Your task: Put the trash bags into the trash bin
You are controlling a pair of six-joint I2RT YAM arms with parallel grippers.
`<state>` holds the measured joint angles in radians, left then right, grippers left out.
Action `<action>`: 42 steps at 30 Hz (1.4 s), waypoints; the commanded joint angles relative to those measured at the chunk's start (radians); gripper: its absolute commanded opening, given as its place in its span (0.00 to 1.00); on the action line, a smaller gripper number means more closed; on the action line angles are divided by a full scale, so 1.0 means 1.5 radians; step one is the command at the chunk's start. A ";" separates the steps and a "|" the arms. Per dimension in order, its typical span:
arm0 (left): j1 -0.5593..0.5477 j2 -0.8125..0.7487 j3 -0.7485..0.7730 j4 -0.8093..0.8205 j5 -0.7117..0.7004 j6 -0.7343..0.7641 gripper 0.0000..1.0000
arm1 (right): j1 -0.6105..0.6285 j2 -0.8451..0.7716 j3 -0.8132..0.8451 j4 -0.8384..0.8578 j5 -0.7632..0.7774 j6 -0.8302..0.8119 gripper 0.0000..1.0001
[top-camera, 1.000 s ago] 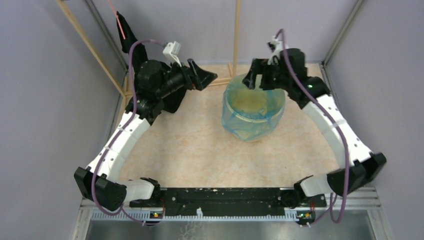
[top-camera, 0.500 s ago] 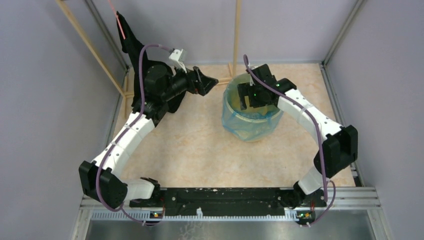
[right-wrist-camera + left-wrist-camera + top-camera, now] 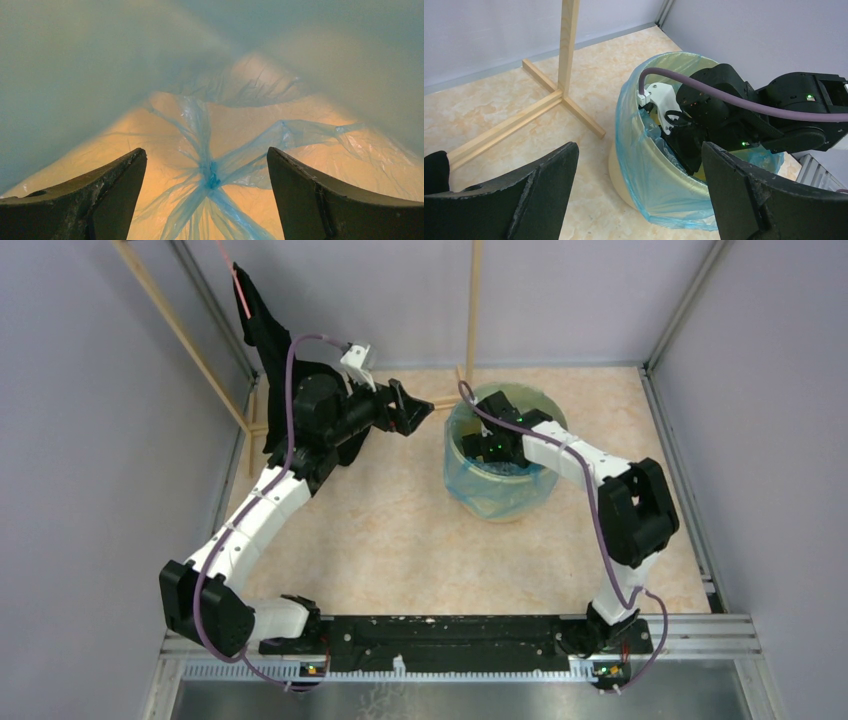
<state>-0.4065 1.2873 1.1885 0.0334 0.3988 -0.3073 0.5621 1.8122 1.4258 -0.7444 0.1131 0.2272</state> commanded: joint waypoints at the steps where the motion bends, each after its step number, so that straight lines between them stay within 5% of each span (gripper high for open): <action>1: 0.000 -0.004 -0.002 0.037 0.005 0.013 0.99 | 0.006 -0.018 0.015 0.036 0.011 -0.003 0.90; 16: -0.001 0.008 -0.002 0.039 0.020 -0.002 0.99 | 0.007 -0.181 0.041 -0.025 -0.008 -0.026 0.94; 32: -0.004 0.012 -0.006 0.037 0.017 -0.002 0.99 | 0.027 -0.158 -0.144 0.105 -0.036 0.042 0.94; 42: -0.008 0.013 -0.004 0.035 0.015 0.001 0.99 | 0.027 -0.060 -0.130 0.140 0.023 0.031 0.95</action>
<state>-0.4133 1.3060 1.1816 0.0383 0.4141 -0.3122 0.5926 1.7069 1.2045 -0.5980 0.1005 0.2729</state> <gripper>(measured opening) 0.987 0.943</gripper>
